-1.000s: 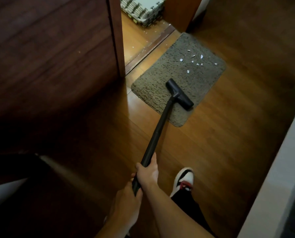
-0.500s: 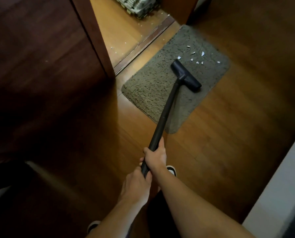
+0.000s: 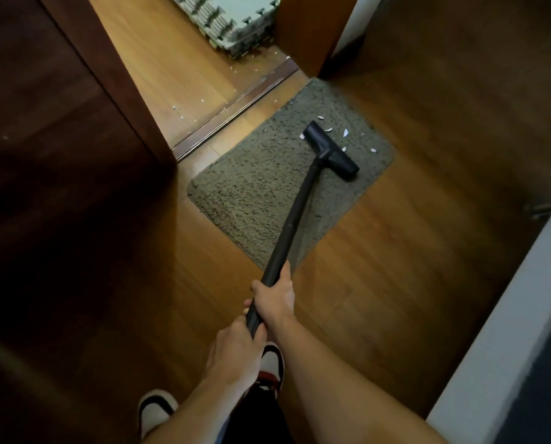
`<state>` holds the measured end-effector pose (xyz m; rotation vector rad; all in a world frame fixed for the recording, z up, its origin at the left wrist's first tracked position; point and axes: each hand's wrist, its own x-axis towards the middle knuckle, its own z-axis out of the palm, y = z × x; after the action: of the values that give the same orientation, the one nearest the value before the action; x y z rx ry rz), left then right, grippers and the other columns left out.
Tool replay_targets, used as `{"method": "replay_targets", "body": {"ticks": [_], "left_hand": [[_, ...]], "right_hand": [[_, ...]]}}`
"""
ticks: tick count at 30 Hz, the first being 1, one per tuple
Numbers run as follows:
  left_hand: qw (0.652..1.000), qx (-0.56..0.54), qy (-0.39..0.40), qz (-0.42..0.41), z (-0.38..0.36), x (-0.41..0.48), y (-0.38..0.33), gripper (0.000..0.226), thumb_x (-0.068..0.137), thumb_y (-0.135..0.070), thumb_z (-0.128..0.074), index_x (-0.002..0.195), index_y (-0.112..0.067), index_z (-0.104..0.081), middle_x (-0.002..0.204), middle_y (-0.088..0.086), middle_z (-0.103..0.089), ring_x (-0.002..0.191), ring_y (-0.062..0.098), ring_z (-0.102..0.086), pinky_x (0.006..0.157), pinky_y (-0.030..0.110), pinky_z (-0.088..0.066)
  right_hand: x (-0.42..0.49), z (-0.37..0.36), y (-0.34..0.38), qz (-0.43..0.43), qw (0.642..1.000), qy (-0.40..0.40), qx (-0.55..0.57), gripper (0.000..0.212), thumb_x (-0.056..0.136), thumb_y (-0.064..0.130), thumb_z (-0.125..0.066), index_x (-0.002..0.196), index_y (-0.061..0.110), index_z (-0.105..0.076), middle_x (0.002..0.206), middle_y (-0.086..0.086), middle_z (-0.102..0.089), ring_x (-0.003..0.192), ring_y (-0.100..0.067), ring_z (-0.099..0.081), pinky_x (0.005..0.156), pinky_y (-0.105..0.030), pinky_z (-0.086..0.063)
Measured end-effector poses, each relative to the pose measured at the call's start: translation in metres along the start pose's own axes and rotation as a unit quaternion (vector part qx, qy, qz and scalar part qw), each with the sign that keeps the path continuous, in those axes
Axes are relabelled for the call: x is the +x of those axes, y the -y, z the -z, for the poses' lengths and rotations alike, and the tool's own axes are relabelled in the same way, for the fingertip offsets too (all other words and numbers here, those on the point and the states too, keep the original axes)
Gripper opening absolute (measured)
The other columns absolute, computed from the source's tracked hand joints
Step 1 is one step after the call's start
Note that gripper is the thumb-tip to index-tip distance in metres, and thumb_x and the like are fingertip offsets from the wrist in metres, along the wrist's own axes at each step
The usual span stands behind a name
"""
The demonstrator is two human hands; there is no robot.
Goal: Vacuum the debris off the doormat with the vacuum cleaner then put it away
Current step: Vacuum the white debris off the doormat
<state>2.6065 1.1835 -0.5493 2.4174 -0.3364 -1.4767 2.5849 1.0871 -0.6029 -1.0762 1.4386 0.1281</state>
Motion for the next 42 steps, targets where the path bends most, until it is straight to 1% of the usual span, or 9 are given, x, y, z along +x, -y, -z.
{"method": "replay_targets", "body": {"ticks": [5,10,15,19,25,29,33,38,42], "left_hand": [[1.0,0.003,0.011,0.004,0.008,-0.011,0.021,0.023,0.1,-0.048,-0.043,0.094,-0.027,-0.052,0.078,-0.003,-0.067,0.066,0.015,-0.069,0.068,0.036,-0.062],[0.999,0.009,0.029,0.019,0.024,-0.029,0.056,0.026,0.1,-0.046,-0.042,0.094,-0.023,-0.054,0.08,-0.001,-0.067,0.068,0.015,-0.069,0.07,0.035,-0.062],[0.999,0.011,0.027,0.022,0.047,-0.049,0.103,0.026,0.101,-0.045,-0.042,0.097,-0.023,-0.056,0.084,-0.002,-0.066,0.073,0.014,-0.067,0.068,0.03,-0.057],[0.999,0.012,0.036,0.027,0.064,-0.059,0.136,0.027,0.1,-0.045,-0.043,0.1,-0.023,-0.058,0.084,-0.001,-0.068,0.074,0.015,-0.068,0.076,0.035,-0.059],[0.999,-0.032,0.019,0.026,0.092,-0.066,0.16,0.033,0.102,-0.04,-0.041,0.129,-0.024,-0.052,0.092,-0.008,-0.066,0.08,0.005,-0.066,0.07,0.021,-0.052],[0.999,-0.023,0.018,0.014,0.103,-0.059,0.157,0.043,0.103,-0.04,-0.041,0.143,-0.027,-0.04,0.093,-0.012,-0.062,0.082,0.002,-0.061,0.068,0.018,-0.046],[1.0,-0.011,0.002,0.0,0.103,-0.041,0.14,0.04,0.102,-0.038,-0.044,0.141,-0.028,-0.045,0.091,-0.009,-0.063,0.076,0.004,-0.062,0.058,0.018,-0.044],[1.0,0.004,0.009,0.018,0.096,-0.006,0.104,0.035,0.101,-0.044,-0.043,0.132,-0.029,-0.049,0.09,-0.003,-0.066,0.074,0.014,-0.068,0.07,0.035,-0.061],[0.999,0.006,0.029,0.037,0.082,0.012,0.076,0.038,0.1,-0.046,-0.042,0.134,-0.031,-0.046,0.086,-0.001,-0.067,0.066,0.017,-0.069,0.066,0.037,-0.063]], "right_hand": [[-0.017,-0.016,-0.009,-0.01,1.0,-0.002,-0.003,0.092,0.097,0.011,-0.062,0.161,0.038,0.0,0.115,-0.013,-0.064,0.051,-0.013,-0.066,0.054,-0.033,-0.06],[-0.043,-0.047,-0.028,-0.013,1.0,0.001,0.003,0.093,0.097,0.009,-0.061,0.16,0.039,0.0,0.109,-0.007,-0.063,0.05,-0.012,-0.065,0.055,-0.032,-0.06],[-0.073,-0.089,-0.05,-0.021,0.999,0.013,0.027,0.091,0.096,0.007,-0.061,0.159,0.041,-0.005,0.118,-0.017,-0.063,0.051,-0.014,-0.065,0.052,-0.031,-0.056],[-0.094,-0.121,-0.06,-0.017,0.999,0.018,0.031,0.093,0.096,0.007,-0.061,0.16,0.042,-0.002,0.111,-0.01,-0.063,0.05,-0.012,-0.064,0.051,-0.028,-0.055],[-0.11,-0.157,-0.053,-0.022,0.998,0.048,0.036,0.096,0.096,0.009,-0.062,0.16,0.041,0.002,0.119,-0.012,-0.062,0.051,-0.01,-0.064,0.052,-0.026,-0.055],[-0.102,-0.166,-0.046,-0.016,0.998,0.042,0.04,0.095,0.096,0.01,-0.062,0.16,0.038,0.001,0.12,-0.012,-0.063,0.051,-0.009,-0.065,0.051,-0.024,-0.054],[-0.079,-0.159,-0.032,0.003,0.998,0.026,0.051,0.089,0.096,0.009,-0.062,0.16,0.036,-0.008,0.111,-0.012,-0.064,0.05,-0.01,-0.065,0.05,-0.025,-0.054],[-0.035,-0.137,-0.014,0.026,0.999,0.013,0.046,0.083,0.094,0.006,-0.064,0.157,0.036,-0.019,0.104,-0.012,-0.063,0.048,-0.015,-0.064,0.052,-0.032,-0.057],[-0.01,-0.112,-0.003,0.023,1.0,-0.001,0.014,0.077,0.093,0.008,-0.066,0.153,0.032,-0.025,0.1,-0.008,-0.061,0.047,-0.015,-0.065,0.054,-0.035,-0.06]]}}
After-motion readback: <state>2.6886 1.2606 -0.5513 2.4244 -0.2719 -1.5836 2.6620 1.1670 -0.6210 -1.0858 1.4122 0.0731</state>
